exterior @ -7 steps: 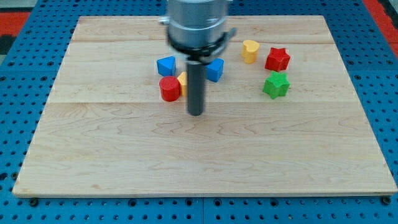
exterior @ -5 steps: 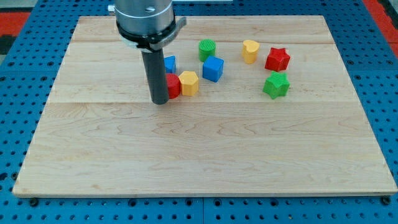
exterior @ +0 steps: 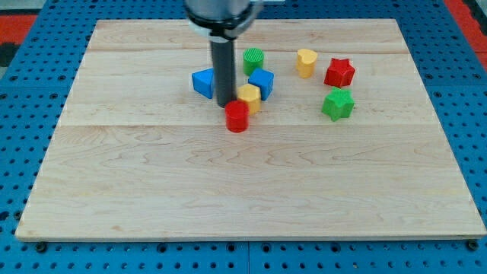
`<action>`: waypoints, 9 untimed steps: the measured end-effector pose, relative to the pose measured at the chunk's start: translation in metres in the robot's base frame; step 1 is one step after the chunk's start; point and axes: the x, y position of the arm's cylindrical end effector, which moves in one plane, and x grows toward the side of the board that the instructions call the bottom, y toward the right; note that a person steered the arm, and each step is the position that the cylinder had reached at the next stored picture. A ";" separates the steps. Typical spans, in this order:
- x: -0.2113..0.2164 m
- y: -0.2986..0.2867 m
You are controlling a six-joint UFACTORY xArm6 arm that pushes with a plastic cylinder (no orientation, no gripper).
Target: Place the red circle and hexagon parallel to each other
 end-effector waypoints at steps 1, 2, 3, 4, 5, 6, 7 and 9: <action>0.010 0.003; 0.029 0.037; 0.031 -0.005; 0.005 -0.028; -0.017 -0.023; -0.017 0.025; 0.032 0.048; 0.093 0.054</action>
